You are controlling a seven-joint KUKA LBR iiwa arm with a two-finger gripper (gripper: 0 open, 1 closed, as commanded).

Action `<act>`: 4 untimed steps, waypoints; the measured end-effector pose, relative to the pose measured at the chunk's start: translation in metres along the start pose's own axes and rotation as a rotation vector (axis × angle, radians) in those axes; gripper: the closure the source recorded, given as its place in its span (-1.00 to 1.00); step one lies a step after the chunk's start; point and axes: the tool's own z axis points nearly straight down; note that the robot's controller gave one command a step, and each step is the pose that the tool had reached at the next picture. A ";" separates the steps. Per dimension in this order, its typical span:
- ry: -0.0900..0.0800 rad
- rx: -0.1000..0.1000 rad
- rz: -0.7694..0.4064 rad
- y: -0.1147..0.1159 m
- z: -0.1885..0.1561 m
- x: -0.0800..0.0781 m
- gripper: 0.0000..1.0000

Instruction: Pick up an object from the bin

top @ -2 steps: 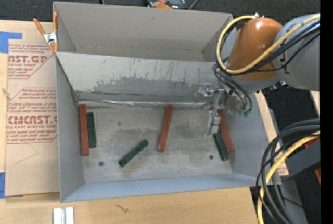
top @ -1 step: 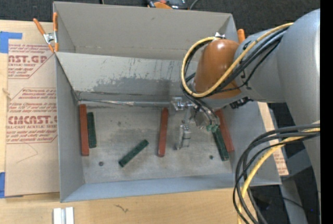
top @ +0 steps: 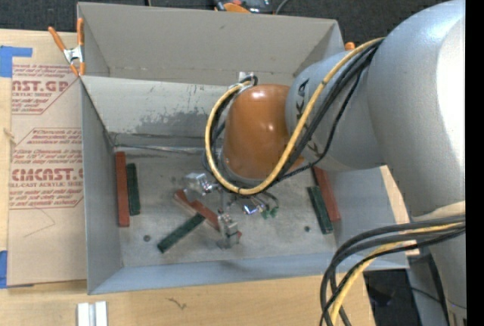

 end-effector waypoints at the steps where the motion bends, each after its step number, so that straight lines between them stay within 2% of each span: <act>1: -0.001 0.002 -0.107 0.035 0.020 -0.010 -1.00; 2: -0.007 0.004 -0.106 0.034 0.016 -0.012 1.00; 3: 0.000 0.002 -0.106 0.034 0.019 -0.010 -1.00; 4: -0.009 0.003 -0.106 0.035 0.017 -0.013 1.00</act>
Offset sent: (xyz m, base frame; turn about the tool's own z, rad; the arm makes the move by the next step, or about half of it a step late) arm -0.0060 0.0341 -0.0191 -0.1056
